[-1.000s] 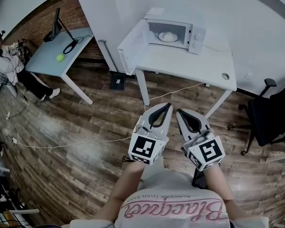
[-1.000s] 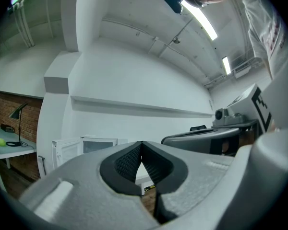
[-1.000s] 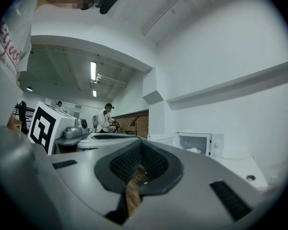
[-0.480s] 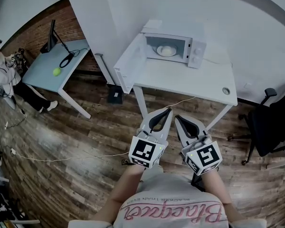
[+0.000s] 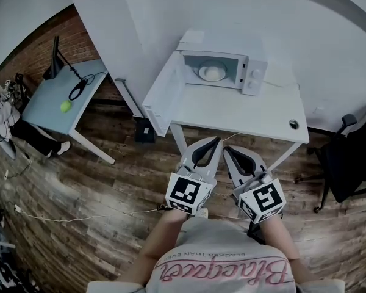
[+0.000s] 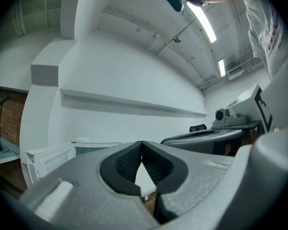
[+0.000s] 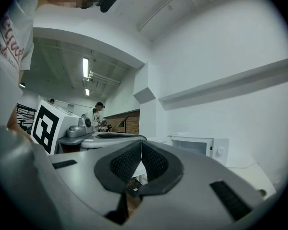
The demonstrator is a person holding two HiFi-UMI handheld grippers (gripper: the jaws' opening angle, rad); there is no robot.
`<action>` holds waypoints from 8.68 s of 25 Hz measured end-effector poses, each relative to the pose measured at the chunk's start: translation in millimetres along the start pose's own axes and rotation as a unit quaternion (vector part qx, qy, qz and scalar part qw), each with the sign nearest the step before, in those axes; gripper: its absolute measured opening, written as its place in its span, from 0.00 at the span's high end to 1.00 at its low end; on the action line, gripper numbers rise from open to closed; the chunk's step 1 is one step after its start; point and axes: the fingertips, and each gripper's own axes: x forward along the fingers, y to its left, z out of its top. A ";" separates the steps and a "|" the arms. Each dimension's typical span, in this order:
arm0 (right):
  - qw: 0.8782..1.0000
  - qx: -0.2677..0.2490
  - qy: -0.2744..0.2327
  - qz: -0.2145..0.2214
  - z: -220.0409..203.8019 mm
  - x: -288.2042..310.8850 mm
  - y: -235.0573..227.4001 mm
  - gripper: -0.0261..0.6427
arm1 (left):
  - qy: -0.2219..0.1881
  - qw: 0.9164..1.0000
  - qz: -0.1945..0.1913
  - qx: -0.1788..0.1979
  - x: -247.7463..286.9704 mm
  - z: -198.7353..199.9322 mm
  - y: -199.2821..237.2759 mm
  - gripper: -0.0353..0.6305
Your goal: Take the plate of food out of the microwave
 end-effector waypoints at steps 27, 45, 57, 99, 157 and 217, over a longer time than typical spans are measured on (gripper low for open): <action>0.998 0.011 0.029 -0.051 -21.3 96.5 -10.9 0.94 | 0.000 0.999 -0.033 -0.042 19.3 -32.4 97.7 0.94; 0.997 0.045 0.038 -0.053 -37.6 127.0 -52.8 0.94 | 0.011 0.998 -0.017 -0.061 54.9 -51.3 127.1 0.94; 0.997 0.056 0.040 -0.029 -50.0 176.5 -109.6 0.94 | 0.025 0.998 -0.009 -0.062 121.5 -67.6 164.5 0.94; 0.975 0.191 0.105 -0.054 -132.4 294.5 -303.6 0.70 | 0.104 0.990 0.053 -0.077 280.6 -136.3 244.1 0.94; 0.697 0.681 0.115 -0.194 -291.7 371.3 -343.5 0.89 | 0.156 0.984 0.002 -0.091 322.1 -198.4 296.9 0.94; 0.701 0.709 -0.016 -0.078 -231.2 299.6 -298.0 0.93 | 0.130 0.987 0.026 -0.094 247.0 -178.6 243.1 0.94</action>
